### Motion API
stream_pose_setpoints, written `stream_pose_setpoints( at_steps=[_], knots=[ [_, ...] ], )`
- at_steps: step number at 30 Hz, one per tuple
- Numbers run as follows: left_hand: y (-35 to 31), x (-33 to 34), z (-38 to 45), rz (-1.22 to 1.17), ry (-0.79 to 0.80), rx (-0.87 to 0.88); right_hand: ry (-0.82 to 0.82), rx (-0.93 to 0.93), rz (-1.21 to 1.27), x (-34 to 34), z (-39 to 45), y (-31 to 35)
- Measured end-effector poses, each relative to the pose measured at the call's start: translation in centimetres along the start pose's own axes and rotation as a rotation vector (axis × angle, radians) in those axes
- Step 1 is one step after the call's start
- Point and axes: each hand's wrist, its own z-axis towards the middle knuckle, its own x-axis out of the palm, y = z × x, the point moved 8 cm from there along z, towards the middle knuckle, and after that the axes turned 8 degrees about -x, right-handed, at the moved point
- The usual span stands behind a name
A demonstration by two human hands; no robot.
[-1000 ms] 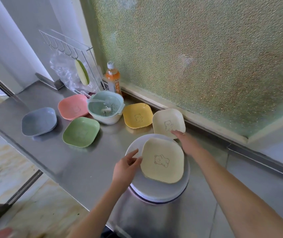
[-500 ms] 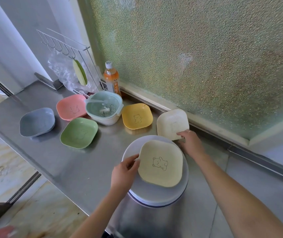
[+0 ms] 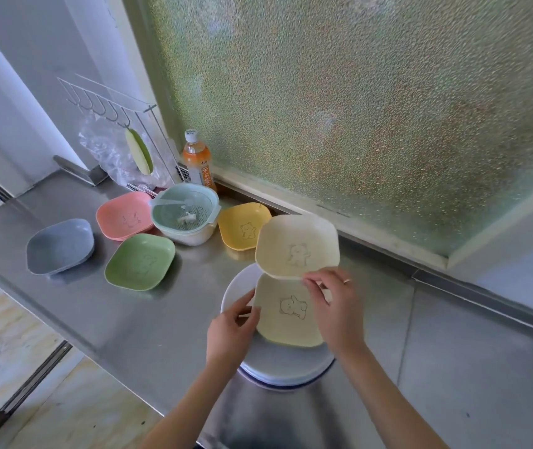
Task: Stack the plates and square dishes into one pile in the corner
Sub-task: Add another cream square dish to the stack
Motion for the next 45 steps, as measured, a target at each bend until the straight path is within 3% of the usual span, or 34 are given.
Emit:
stream_pose_setpoints(
  at_steps=[6, 10, 13, 17, 20, 22, 24, 26, 34, 41, 45],
  knots=[
    [-0.4, -0.3, 0.2, 0.045, -0.016, 0.036, 0.094, 0.060, -0.051, 0.6, -8.5, 0.6],
    [0.1, -0.1, 0.4, 0.049, -0.017, 0.025, 0.214, 0.053, -0.049, 1.1, -8.7, 0.1],
    [0.4, -0.1, 0.6, -0.076, 0.005, 0.006, 0.312, 0.086, 0.019, 2.0, -8.6, 0.0],
    [0.0, -0.7, 0.4, -0.096, 0.019, 0.053, 0.269, 0.104, 0.038, 0.9, -7.8, -0.7],
    [0.6, -2.0, 0.4, -0.110, -0.025, 0.048, 0.079, 0.363, 0.099, -1.0, -7.8, -4.6],
    [0.8, -2.1, 0.5, -0.114, 0.002, 0.049, 0.126, 0.622, 0.237, -0.1, -8.8, -6.9],
    [0.5, -1.3, 0.6, -0.063, 0.064, 0.062, 0.263, 0.747, 0.352, 1.9, -9.7, -7.1],
    [0.2, -0.3, 0.7, 0.009, 0.094, 0.075, 0.317, 0.724, 0.355, 3.1, -10.0, -6.5],
    [0.7, 0.1, 0.7, 0.046, 0.059, 0.137, 0.228, 0.719, 0.354, 3.3, -9.7, -6.2],
    [1.8, 0.4, 1.7, -0.060, 0.248, 0.089, 0.154, 0.743, 0.313, 4.0, -9.9, -5.9],
    [1.6, -0.2, 2.8, 0.014, 0.255, 0.112, 0.112, 0.753, 0.316, 4.8, -10.3, -5.5]
  ],
)
